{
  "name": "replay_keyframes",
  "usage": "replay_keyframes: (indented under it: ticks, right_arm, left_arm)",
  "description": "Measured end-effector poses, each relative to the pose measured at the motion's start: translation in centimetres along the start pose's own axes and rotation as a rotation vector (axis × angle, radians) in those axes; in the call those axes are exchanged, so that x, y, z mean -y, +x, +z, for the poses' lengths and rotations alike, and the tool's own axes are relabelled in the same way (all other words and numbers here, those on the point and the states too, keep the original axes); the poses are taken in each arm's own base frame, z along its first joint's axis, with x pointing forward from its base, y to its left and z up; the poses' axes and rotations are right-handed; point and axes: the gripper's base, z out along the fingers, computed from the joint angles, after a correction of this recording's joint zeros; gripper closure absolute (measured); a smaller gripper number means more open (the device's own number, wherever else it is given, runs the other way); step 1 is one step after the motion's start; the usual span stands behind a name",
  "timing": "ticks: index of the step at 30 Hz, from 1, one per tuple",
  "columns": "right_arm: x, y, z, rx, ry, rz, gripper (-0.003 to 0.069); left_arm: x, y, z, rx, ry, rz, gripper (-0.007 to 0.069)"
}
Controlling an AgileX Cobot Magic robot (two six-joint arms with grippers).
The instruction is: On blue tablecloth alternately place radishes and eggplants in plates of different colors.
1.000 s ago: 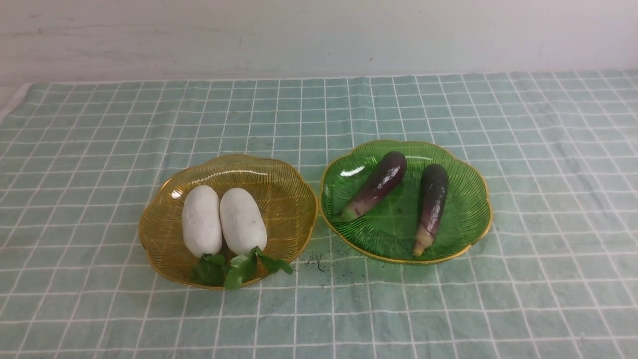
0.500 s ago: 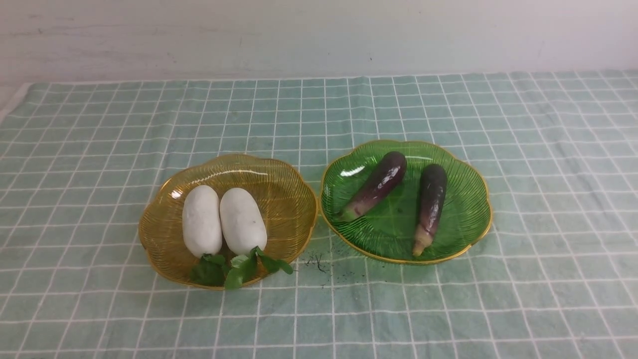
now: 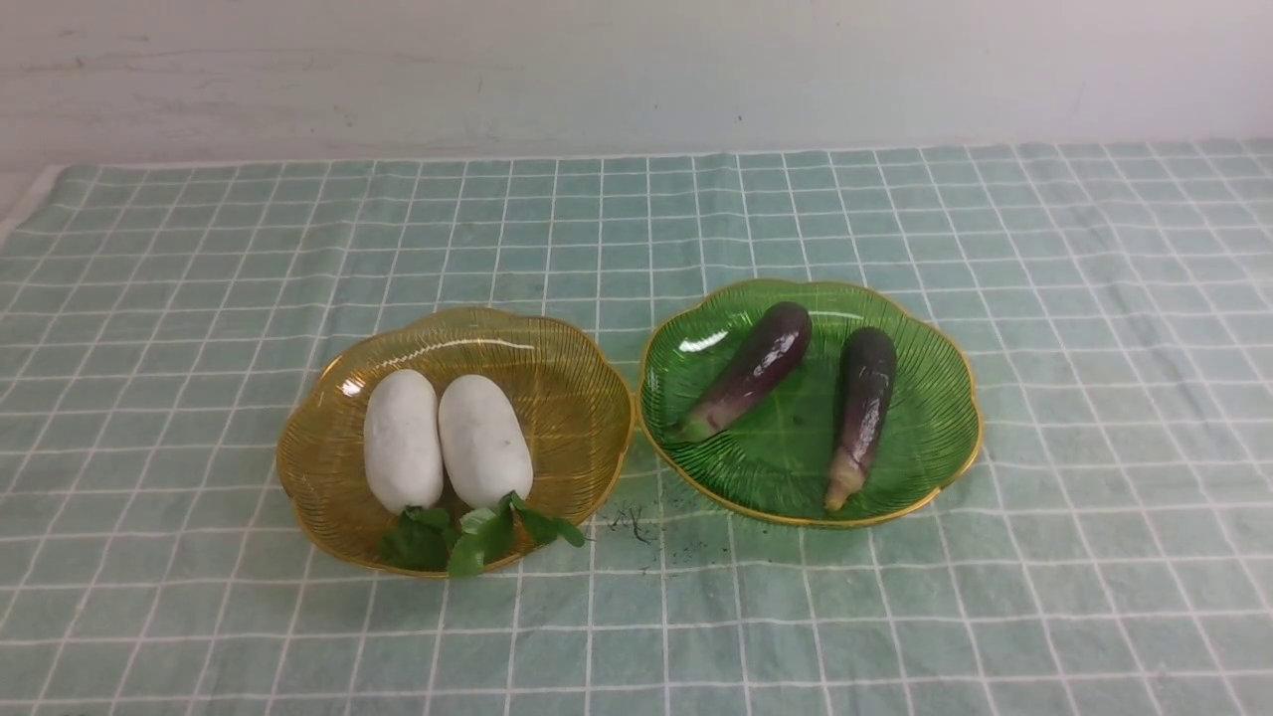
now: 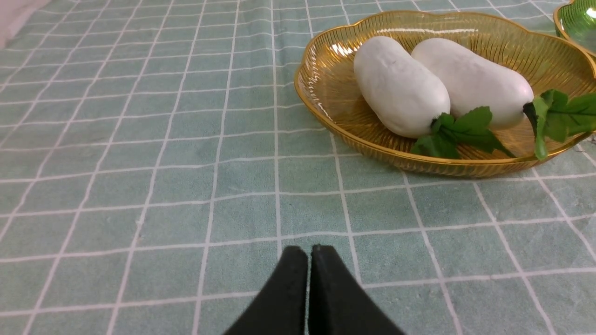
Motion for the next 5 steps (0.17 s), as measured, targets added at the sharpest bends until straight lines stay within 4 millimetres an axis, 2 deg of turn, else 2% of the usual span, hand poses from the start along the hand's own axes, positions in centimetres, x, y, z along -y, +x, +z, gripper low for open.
replay_keyframes:
  ticks: [5]
  right_arm:
    - [0.00,0.00,0.00,0.000,0.000,0.000,0.0673]
  left_arm:
    - [0.00,0.00,0.00,0.000,0.000,0.000,0.0632]
